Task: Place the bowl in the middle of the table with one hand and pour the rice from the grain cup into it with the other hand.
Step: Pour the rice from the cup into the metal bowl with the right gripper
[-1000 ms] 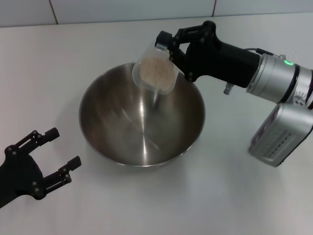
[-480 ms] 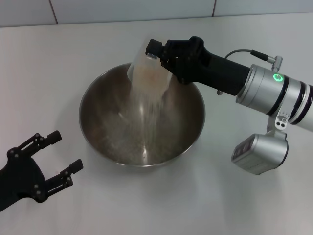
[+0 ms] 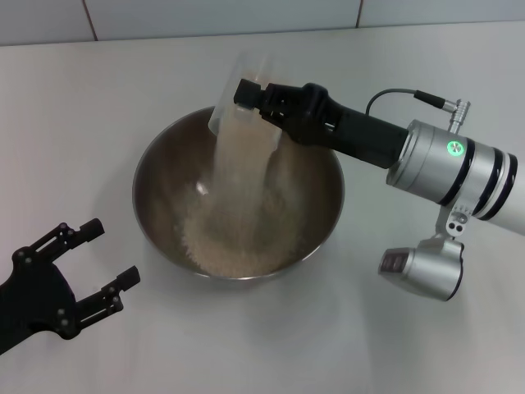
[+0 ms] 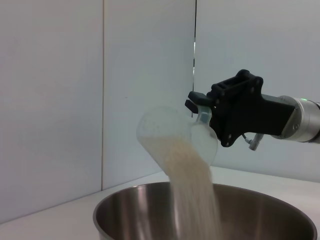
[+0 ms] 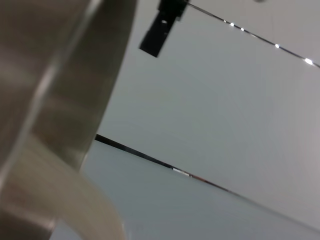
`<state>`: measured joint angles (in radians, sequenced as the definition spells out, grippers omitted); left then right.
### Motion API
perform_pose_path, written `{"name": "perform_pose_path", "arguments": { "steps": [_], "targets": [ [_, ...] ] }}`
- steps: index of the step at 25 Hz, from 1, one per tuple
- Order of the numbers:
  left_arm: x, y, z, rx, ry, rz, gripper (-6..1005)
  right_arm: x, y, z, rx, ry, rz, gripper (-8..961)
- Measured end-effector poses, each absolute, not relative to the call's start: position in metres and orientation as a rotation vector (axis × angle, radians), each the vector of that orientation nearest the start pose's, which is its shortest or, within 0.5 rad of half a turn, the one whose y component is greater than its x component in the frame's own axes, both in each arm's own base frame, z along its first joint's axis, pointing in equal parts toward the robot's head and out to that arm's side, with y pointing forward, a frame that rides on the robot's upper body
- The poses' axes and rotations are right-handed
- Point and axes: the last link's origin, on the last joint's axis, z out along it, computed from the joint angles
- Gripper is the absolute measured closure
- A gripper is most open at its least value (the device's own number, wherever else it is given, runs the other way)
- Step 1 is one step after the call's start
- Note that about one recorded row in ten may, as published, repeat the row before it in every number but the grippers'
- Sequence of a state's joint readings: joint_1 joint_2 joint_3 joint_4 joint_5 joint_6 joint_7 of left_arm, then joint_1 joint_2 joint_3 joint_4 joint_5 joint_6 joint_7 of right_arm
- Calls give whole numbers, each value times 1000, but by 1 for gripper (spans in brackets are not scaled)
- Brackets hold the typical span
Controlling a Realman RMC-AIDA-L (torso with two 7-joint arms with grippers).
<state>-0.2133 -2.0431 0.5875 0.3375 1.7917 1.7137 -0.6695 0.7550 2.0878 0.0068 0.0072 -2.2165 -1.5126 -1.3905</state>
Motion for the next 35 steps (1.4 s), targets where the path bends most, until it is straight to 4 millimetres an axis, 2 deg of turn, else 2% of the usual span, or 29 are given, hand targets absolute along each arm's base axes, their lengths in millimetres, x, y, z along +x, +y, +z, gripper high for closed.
{"name": "perform_pose_path", "arguments": {
  "steps": [19,35],
  "targets": [
    [-339,210,-4,-2414,-365,-896,199,185,323,-80,-1036,-1926,73,940],
    [-339,210,-4,-2414,-366,-891,199,181,322,-81,-1048,-1891,91,939]
  ]
}}
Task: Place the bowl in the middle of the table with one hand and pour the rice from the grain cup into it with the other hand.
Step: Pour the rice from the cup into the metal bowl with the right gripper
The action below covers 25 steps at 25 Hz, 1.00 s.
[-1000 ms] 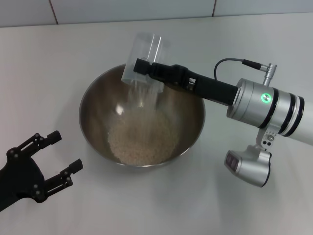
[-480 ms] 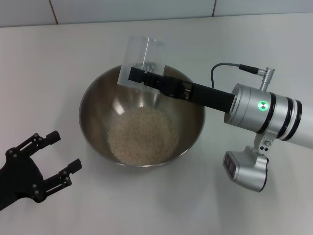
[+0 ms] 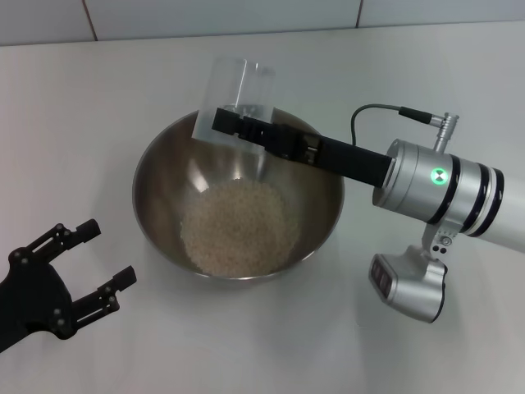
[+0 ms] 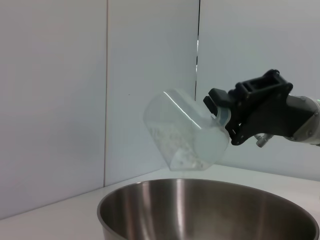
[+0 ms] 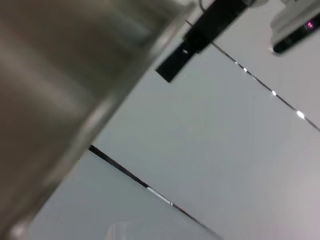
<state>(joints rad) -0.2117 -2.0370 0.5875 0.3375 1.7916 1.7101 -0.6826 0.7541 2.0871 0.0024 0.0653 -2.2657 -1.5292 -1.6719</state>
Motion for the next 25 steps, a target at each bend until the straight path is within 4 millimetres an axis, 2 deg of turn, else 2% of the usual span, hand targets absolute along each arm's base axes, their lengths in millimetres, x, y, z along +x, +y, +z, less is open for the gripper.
{"name": "perform_pose_path", "arguments": {
  "steps": [5,9,10,12,13,15,17,18,19,20,21,23,25],
  "targets": [
    [-339,210,-4,-2414,-366,-891,199,176,324,-79,-1235,-1697,211,939],
    [-340,211,-3,-2414,-363,-889,199,177,324,-75,-1475,-1438,376,939],
    [-340,211,-3,-2415,-360,-888,199,179,325,-71,-1575,-1294,461,939],
    [-339,211,-2,-2416,-357,-888,199,180,325,-69,-1613,-1228,501,939],
    [-340,211,-2,-2417,-354,-887,199,183,326,-64,-1691,-1077,596,939],
    [-340,211,-1,-2418,-352,-885,199,184,326,-62,-1717,-1022,627,939],
    [-341,212,1,-2420,-350,-882,199,187,328,-57,-1787,-877,709,939],
    [-341,212,2,-2422,-348,-881,199,191,330,-54,-1855,-747,783,939],
    [-341,212,2,-2423,-347,-881,199,191,330,-54,-1855,-747,783,939],
    [-340,213,2,-2428,-345,-881,199,195,332,-52,-1929,-612,859,939],
    [-340,213,2,-2428,-345,-881,199,195,332,-52,-1929,-612,859,939],
    [-340,212,1,-2437,-343,-880,199,199,333,-51,-2024,-431,951,939],
    [-340,212,1,-2439,-342,-880,199,200,334,-50,-2058,-365,988,939]
  ]
}}
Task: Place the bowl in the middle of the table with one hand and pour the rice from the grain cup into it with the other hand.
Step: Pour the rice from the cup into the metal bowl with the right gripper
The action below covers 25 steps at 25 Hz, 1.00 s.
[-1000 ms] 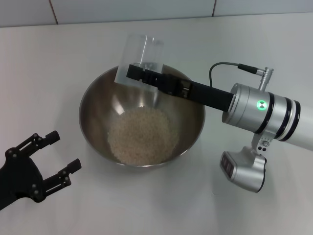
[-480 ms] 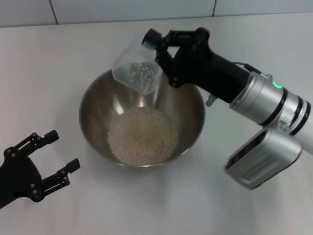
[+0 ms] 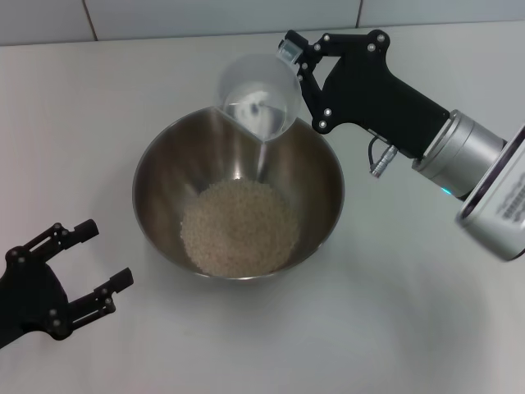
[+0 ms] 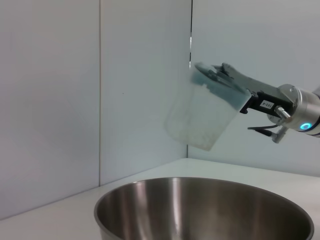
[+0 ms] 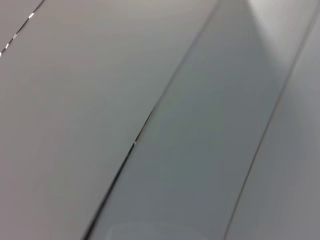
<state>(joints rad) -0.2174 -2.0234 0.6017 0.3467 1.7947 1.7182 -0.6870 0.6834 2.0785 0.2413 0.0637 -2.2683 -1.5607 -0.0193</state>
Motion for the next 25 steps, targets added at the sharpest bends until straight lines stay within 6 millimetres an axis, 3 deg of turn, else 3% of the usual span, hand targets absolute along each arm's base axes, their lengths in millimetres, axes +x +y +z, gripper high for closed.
{"name": "perform_pose_path", "arguments": {
  "steps": [3,8,21,25],
  "targets": [
    [-340,211,0,-2449,-341,-880,199,203,334,-51,-2175,-125,1107,939],
    [-339,211,0,-2455,-338,-881,199,207,331,-54,-2285,33,1163,940],
    [-339,212,1,-2466,-328,-877,199,211,328,-54,-2244,40,1153,940],
    [-339,212,1,-2466,-328,-877,199,224,327,-40,-2103,71,1153,940]
  ]
}}
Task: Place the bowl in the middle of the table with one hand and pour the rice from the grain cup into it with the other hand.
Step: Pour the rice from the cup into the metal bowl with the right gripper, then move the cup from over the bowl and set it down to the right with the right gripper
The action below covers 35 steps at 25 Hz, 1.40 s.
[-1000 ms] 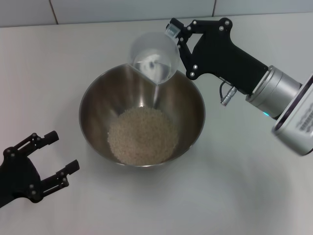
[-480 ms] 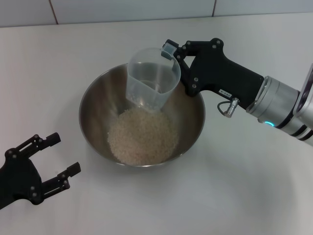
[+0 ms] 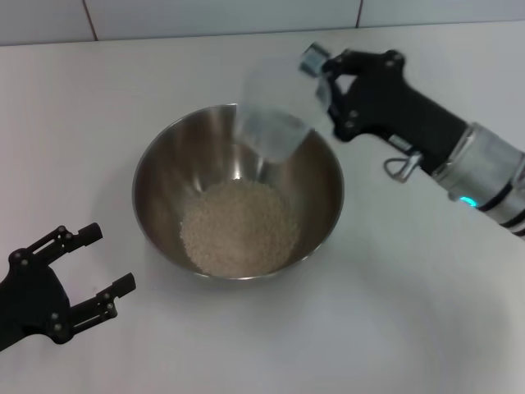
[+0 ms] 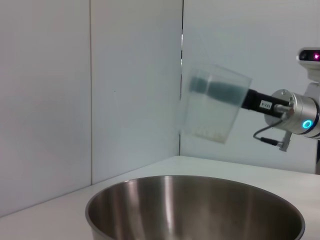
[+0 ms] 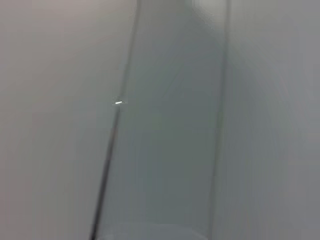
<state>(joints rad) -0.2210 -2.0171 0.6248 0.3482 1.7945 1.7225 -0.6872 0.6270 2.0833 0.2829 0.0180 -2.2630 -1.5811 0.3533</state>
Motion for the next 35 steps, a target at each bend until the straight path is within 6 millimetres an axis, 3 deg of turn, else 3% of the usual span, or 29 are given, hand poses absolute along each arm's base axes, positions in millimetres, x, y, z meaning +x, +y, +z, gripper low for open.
{"name": "perform_pose_path", "arguments": {
  "steps": [4,8,18,25,35],
  "targets": [
    [-339,212,1,-2465,-329,-877,199,239,324,-25,-1970,104,1141,939],
    [-338,214,1,-2468,-332,-883,199,271,312,-3,-1776,187,1086,939],
    [-337,214,1,-2471,-329,-885,199,310,288,15,-1583,239,939,939],
    [-337,215,2,-2471,-329,-886,199,314,289,12,-1596,261,902,940],
    [-337,215,2,-2471,-327,-886,199,331,301,-13,-1727,393,730,939]
  ]
}}
